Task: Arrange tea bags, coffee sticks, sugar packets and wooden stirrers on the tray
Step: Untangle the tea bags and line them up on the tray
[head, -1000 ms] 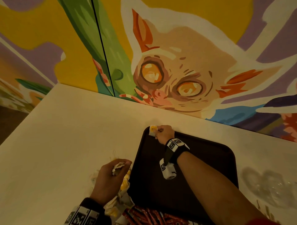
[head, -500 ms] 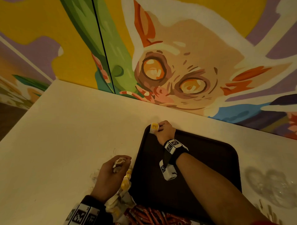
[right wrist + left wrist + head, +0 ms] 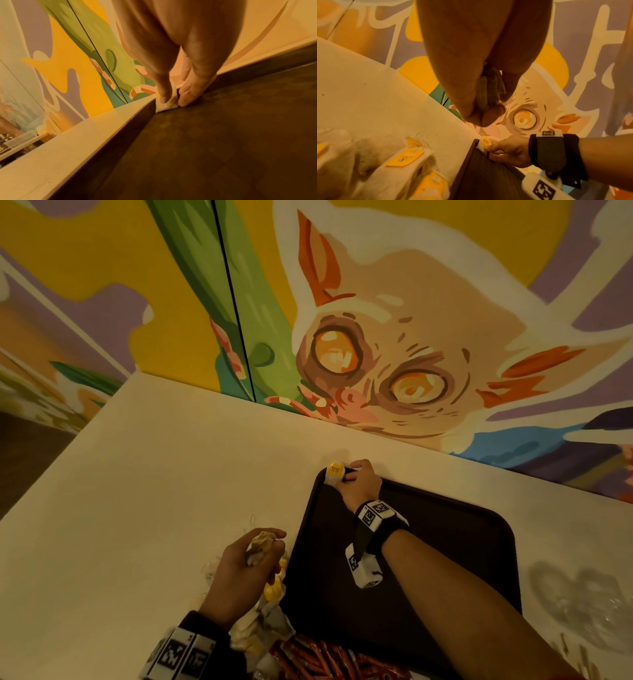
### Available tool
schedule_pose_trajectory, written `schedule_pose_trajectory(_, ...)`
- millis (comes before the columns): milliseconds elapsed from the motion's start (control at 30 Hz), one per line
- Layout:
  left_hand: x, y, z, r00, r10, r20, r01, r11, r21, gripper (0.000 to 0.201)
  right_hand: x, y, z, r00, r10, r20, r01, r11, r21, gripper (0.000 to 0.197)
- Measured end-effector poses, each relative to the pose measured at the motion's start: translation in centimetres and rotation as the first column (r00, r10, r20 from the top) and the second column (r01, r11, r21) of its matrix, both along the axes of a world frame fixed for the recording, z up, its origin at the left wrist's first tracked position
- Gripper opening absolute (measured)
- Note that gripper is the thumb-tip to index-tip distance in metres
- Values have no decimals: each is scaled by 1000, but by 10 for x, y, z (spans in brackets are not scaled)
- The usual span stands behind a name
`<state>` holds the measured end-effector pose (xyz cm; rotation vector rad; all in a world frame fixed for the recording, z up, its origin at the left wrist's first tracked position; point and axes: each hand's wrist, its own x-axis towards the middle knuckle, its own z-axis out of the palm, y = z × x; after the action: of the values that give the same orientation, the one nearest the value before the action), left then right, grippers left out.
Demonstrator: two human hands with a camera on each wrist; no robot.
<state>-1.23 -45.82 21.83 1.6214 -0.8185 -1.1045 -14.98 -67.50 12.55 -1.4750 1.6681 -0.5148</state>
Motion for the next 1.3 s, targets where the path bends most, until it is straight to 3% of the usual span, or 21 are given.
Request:
schedule_pose_trajectory(133, -5, -3, 8, 991, 14, -134, -13, 1000, 10, 13, -10, 16, 26, 1000, 27, 9, -26, 999, -37, 45)
schedule_pose_trajectory(233, -12, -3, 13, 978, -22, -208, 22, 1000, -2, 17, -17, 40, 57, 981, 145, 131, -139, 989, -52, 26)
schedule_pose_trajectory(433, -30, 3, 21, 962, -118, -247, 120, 993, -5, 29, -33, 96, 109, 798, 533, 282, -521, 845, -126, 11)
schedule_pose_trajectory(600, -44, 17, 34, 961, -198, -191, 191, 980, -54, 40, -45, 130, 126, 699, 662, 271, -667, 740, -88, 16)
schedule_pose_trajectory(733, -49, 28, 35, 963, -222, -153, 219, 975, -37, 45, -54, 146, 123, 719, 648, 250, -645, 757, -107, 14)
schedule_pose_trajectory(867, -52, 35, 34, 964, -219, -154, 216, 976, -36, 40, -61, 160, 120, 758, 569, 319, -562, 818, -126, 4)
schedule_pose_trajectory(1033, -56, 42, 33, 953, -188, -239, 188, 982, -25, 37, -68, 171, 119, 803, 454, 386, -430, 890, -152, 6)
schedule_pose_trajectory(1167, -54, 43, 31, 965, -108, -241, 123, 991, 46, 44, -75, 174, 126, 822, 360, 441, -326, 933, -155, 6)
schedule_pose_trajectory(1300, -51, 40, 28, 971, -5, -239, 13, 999, 34, 39, -80, 177, 128, 816, 344, 465, -322, 938, -129, 6)
